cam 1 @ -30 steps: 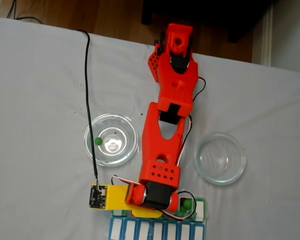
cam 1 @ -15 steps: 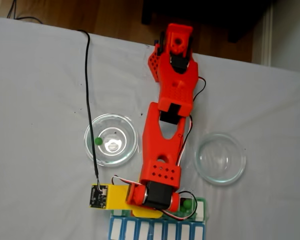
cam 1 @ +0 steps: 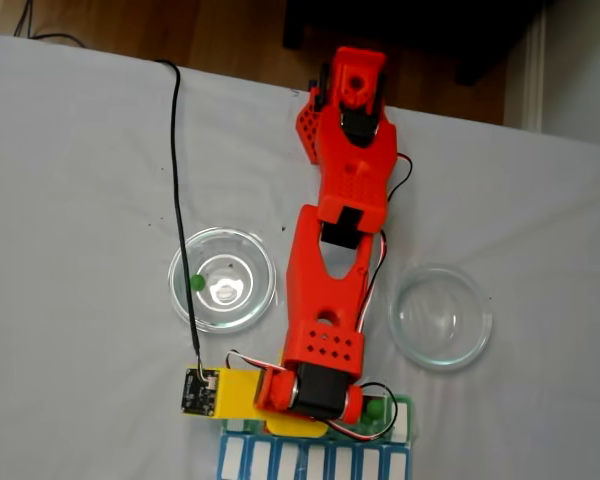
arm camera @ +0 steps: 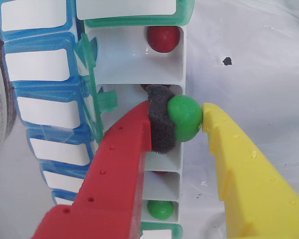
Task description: Sort medicines into box.
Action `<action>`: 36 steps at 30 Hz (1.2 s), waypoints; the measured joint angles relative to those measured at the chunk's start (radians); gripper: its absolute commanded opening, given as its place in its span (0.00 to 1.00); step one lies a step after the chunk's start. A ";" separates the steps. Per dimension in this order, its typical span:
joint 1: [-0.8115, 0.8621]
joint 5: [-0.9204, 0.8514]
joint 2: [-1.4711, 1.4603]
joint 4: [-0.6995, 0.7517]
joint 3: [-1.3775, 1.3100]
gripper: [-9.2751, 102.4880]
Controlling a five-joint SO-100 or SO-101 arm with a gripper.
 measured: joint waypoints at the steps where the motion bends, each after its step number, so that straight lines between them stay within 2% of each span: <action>1: 0.000 0.003 0.000 0.012 -0.003 0.09; 7: 0.000 0.018 0.005 0.028 0.020 0.09; 15: 0.002 0.006 0.112 0.009 0.242 0.09; 18: 0.011 -0.018 0.213 -0.074 0.397 0.09; 24: 0.014 -0.028 0.462 -0.345 0.776 0.09; 31: 0.011 -0.044 0.532 -0.479 0.877 0.09; 36: 0.011 -0.048 0.534 -0.520 0.887 0.09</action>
